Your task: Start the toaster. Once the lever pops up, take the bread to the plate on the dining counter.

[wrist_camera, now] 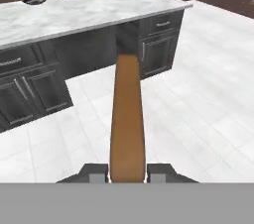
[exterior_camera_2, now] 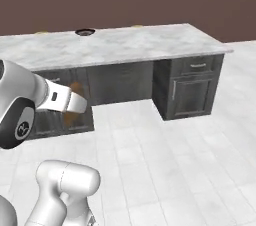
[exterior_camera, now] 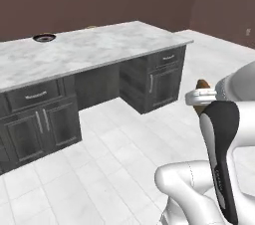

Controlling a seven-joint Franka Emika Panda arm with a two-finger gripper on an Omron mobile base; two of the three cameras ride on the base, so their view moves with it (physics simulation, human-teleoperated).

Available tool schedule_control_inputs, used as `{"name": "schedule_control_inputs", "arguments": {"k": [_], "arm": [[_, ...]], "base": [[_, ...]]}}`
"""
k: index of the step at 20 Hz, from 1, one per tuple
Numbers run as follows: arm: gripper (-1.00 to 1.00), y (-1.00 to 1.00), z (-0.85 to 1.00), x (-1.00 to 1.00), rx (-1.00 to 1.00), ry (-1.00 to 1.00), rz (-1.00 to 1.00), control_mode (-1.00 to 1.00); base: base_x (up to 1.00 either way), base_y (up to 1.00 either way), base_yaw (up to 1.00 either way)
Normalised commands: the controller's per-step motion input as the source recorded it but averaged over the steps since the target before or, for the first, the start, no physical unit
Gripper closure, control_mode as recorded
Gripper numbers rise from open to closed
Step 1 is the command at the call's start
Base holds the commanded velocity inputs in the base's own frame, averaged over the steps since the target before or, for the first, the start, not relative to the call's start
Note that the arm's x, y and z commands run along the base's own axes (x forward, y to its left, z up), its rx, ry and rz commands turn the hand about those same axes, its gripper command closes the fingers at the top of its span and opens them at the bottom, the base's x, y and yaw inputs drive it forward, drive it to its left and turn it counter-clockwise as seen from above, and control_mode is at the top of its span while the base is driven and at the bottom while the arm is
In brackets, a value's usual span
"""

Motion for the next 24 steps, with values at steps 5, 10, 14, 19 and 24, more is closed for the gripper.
{"name": "schedule_control_inputs", "arguments": {"k": [5,10,14,19,24], "arm": [[1.00,0.00,0.00,0.00,0.00,0.00,0.00,1.00],[1.00,0.00,0.00,0.00,0.00,0.00,0.00,1.00],[1.00,0.00,0.00,0.00,0.00,0.00,0.00,1.00],[1.00,0.00,0.00,0.00,0.00,0.00,0.00,1.00],[1.00,0.00,0.00,0.00,0.00,0.00,0.00,1.00]], "base": [[0.87,-0.35,0.64],[0.48,-1.00,0.30],[0.31,-1.00,0.12],[0.32,-1.00,0.06],[0.47,-1.00,0.03]]}}
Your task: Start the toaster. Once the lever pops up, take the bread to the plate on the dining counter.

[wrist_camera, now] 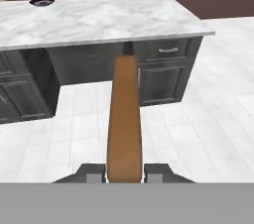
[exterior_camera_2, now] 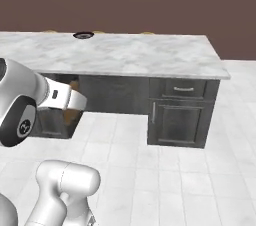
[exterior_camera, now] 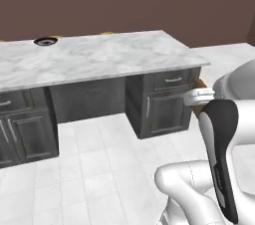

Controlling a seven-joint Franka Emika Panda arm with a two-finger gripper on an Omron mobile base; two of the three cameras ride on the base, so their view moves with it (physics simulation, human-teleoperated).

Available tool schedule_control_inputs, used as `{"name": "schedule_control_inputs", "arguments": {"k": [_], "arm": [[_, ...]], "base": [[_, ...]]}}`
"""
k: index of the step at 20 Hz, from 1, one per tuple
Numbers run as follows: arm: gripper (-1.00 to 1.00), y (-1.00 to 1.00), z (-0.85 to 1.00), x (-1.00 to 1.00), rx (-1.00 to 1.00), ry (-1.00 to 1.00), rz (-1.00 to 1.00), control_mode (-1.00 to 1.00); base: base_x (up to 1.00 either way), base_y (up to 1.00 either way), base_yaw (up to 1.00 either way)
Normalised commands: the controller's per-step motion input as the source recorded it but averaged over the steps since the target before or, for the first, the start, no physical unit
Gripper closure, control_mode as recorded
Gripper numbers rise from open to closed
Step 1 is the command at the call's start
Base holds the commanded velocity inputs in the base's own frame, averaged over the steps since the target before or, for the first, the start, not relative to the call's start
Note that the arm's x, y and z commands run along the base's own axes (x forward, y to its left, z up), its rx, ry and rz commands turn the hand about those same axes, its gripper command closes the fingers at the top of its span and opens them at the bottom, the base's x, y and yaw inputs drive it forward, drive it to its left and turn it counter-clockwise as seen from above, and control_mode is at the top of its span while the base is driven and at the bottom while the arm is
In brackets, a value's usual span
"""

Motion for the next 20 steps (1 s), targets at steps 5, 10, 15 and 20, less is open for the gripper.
{"name": "schedule_control_inputs", "arguments": {"k": [5,10,15,20], "arm": [[1.00,0.00,0.00,0.00,0.00,0.00,0.00,1.00],[1.00,0.00,0.00,0.00,0.00,0.00,0.00,1.00],[1.00,0.00,0.00,0.00,0.00,0.00,0.00,1.00],[1.00,0.00,0.00,0.00,0.00,0.00,0.00,1.00]], "base": [[0.72,-1.00,0.03],[0.96,-1.00,0.04],[1.00,-1.00,0.07],[1.00,-1.00,0.10]]}}
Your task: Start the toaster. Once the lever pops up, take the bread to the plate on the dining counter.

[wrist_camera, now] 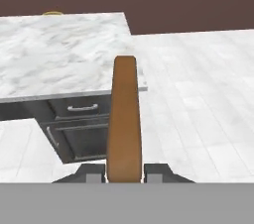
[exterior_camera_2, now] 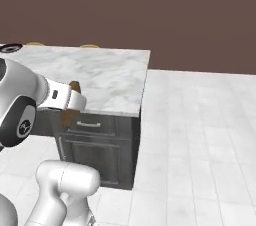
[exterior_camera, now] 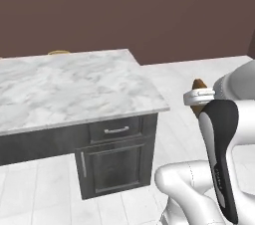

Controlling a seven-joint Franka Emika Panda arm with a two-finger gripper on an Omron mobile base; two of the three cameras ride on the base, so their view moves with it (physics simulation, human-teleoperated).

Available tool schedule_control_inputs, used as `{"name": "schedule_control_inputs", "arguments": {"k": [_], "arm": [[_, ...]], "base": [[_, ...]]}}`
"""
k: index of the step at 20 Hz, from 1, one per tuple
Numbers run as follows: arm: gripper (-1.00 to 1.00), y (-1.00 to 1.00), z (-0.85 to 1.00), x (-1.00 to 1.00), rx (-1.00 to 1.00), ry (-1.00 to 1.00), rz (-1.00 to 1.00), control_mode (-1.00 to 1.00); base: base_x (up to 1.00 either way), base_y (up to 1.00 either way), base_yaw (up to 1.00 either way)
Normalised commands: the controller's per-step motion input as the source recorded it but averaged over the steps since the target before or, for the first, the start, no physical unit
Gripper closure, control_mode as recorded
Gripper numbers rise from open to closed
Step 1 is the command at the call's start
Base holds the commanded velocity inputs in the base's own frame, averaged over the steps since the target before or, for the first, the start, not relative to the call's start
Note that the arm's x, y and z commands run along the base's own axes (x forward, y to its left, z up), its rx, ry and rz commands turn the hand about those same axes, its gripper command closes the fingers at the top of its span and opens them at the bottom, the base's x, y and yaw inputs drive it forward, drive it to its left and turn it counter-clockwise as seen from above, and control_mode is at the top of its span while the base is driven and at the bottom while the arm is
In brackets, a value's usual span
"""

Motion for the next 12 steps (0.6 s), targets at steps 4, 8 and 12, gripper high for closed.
{"name": "schedule_control_inputs", "arguments": {"k": [4,8,12], "arm": [[1.00,0.00,0.00,0.00,0.00,0.00,0.00,1.00],[1.00,0.00,0.00,0.00,0.00,0.00,0.00,1.00],[1.00,0.00,0.00,0.00,0.00,0.00,0.00,1.00]], "base": [[1.00,-1.00,0.12],[1.00,-1.00,0.14],[1.00,-1.00,0.17]]}}
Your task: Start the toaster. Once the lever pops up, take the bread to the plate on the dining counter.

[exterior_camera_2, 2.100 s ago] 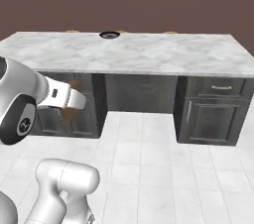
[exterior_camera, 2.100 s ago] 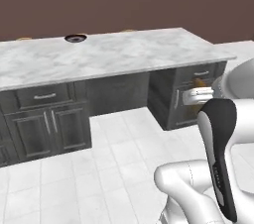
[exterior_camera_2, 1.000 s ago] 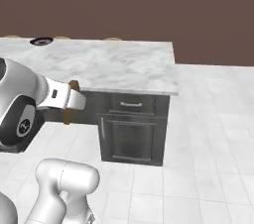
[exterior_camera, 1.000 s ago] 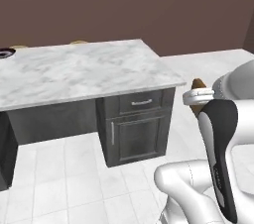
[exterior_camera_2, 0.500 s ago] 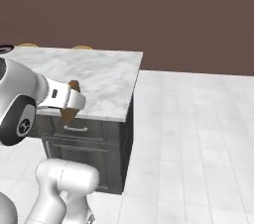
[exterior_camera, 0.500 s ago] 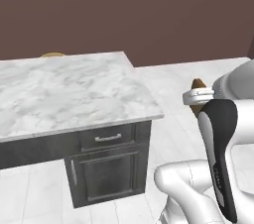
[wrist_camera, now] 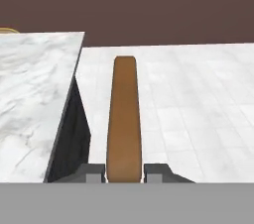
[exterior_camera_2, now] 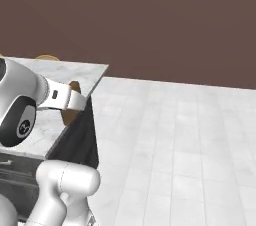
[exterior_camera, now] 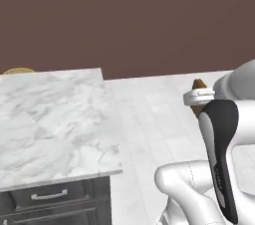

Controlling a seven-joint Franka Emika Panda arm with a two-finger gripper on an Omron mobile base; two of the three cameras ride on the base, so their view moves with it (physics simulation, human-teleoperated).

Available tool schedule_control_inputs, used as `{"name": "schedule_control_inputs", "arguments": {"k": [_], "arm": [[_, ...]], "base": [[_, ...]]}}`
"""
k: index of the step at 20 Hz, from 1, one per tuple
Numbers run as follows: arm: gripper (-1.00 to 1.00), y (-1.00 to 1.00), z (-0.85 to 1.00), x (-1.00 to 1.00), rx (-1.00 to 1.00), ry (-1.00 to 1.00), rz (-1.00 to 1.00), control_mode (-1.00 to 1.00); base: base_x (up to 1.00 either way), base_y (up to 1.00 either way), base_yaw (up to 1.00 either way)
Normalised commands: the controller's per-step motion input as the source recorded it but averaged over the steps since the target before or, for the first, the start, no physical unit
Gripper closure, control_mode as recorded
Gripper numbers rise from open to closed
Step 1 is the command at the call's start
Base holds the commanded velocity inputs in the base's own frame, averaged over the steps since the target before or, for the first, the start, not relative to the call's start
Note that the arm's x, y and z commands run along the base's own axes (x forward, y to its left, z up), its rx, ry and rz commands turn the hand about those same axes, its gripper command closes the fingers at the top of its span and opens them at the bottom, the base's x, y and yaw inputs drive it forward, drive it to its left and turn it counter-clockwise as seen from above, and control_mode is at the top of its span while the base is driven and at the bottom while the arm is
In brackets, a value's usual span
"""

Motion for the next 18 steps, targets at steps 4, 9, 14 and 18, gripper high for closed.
{"name": "schedule_control_inputs", "arguments": {"k": [4,9,14,18], "arm": [[1.00,0.00,0.00,0.00,0.00,0.00,0.00,1.00],[1.00,0.00,0.00,0.00,0.00,0.00,0.00,1.00],[1.00,0.00,0.00,0.00,0.00,0.00,0.00,1.00],[1.00,0.00,0.00,0.00,0.00,0.00,0.00,1.00]], "base": [[1.00,-1.00,0.23],[1.00,-1.00,0.25],[1.00,-1.00,0.28],[1.00,-0.98,0.32]]}}
